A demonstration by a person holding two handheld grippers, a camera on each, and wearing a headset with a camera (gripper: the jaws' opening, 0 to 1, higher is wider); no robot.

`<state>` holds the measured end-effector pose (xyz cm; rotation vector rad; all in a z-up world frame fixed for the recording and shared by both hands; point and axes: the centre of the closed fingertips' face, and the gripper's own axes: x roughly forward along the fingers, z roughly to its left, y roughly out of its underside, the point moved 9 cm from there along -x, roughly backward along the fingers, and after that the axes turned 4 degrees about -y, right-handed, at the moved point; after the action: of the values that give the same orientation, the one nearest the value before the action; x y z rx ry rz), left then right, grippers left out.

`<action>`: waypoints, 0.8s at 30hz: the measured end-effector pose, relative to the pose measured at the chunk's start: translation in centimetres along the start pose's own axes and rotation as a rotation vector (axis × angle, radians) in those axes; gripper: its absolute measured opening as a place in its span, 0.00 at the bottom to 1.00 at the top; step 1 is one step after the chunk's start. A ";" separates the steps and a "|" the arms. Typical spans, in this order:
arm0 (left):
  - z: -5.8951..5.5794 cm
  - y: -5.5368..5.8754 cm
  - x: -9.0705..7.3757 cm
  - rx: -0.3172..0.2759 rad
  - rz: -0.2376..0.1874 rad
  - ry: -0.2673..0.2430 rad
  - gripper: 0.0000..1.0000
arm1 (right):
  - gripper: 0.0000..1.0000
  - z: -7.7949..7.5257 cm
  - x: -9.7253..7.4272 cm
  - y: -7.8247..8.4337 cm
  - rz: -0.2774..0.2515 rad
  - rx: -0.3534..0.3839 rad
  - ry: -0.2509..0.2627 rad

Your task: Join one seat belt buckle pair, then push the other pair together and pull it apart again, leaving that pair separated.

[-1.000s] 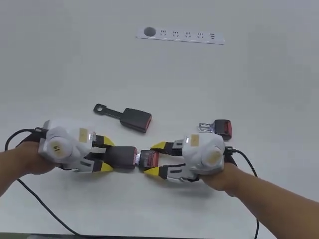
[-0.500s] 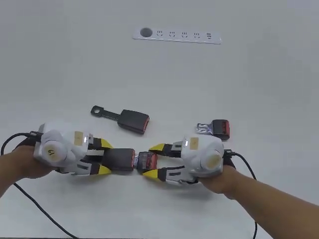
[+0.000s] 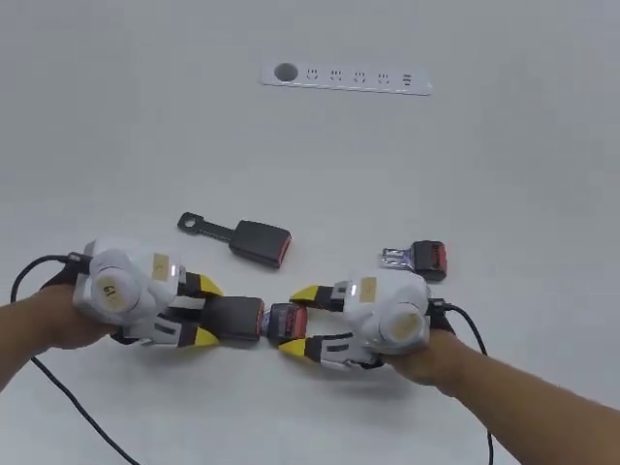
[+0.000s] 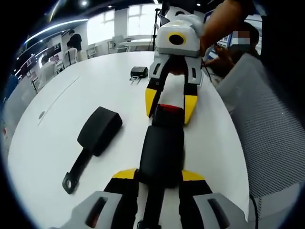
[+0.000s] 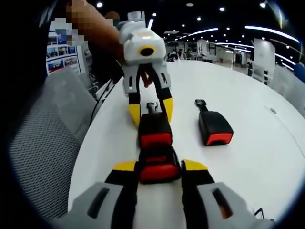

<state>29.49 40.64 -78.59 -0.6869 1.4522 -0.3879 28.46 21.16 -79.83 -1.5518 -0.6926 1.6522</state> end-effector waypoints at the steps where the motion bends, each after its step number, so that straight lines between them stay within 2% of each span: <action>1: -0.1 -0.1 0.0 -0.018 0.004 -0.012 0.34 | 0.37 -0.2 -0.3 -0.3 -0.017 0.041 0.035; 2: -0.2 -0.3 -0.1 -0.033 0.034 -0.023 0.36 | 0.42 -0.3 -0.5 -0.5 -0.033 0.054 0.048; 3: -0.2 -0.1 -0.4 -0.057 0.064 -0.033 0.40 | 0.54 -0.4 -0.9 -1.0 -0.080 0.056 0.048; 4: -0.2 -0.6 -0.7 -0.094 0.016 -0.051 0.46 | 0.64 -0.5 -1.2 -1.3 -0.119 0.067 0.051; 5: -0.3 -1.0 -0.9 -0.103 -0.029 -0.033 0.55 | 0.71 -0.7 -1.8 -1.7 -0.165 0.079 0.064; 6: -0.2 -1.3 -1.3 -0.122 -0.057 -0.037 0.58 | 0.74 -0.8 -2.3 -1.7 -0.170 0.084 0.074; 7: 0.2 -1.5 -1.9 -0.116 -0.074 -0.084 0.59 | 0.74 -1.0 -2.9 -1.6 -0.155 0.078 0.094; 8: 0.3 -1.6 -2.2 -0.114 -0.073 -0.098 0.59 | 0.75 -1.2 -3.1 -1.5 -0.149 0.075 0.108; 10: 0.4 -1.9 -2.6 -0.117 -0.073 -0.097 0.65 | 0.79 -1.5 -3.8 -1.1 -0.136 0.081 0.120; 11: 0.6 -2.2 -2.7 -0.121 -0.070 -0.105 0.72 | 0.78 -1.7 -4.3 -0.9 -0.129 0.082 0.132; 13: 1.0 -2.3 -2.9 -0.152 -0.057 -0.111 0.81 | 0.78 -2.0 -5.1 -0.6 -0.121 0.075 0.150; 14: 1.2 -2.4 -3.1 -0.134 -0.067 -0.115 0.82 | 0.78 -2.3 -5.8 -0.3 -0.113 0.070 0.163; 15: 1.5 -2.6 -3.3 -0.113 -0.073 -0.119 0.81 | 0.78 -2.6 -6.6 0.1 -0.102 0.071 0.176; 20: 3.0 -3.3 -3.7 -0.090 -0.075 -0.133 0.79 | 0.77 -3.8 -9.3 1.9 -0.037 0.060 0.210; 23: 4.0 -3.5 -3.6 -0.018 -0.049 -0.144 0.76 | 0.77 -4.8 -11.0 3.0 -0.016 0.067 0.221; 24: 4.4 -3.7 -3.5 -0.019 -0.050 -0.140 0.75 | 0.77 -5.2 -11.7 3.4 0.000 0.070 0.229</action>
<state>34.00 40.89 -73.67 -0.7522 1.3093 -0.3585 32.86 9.15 -76.37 -1.6574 -0.5080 1.4530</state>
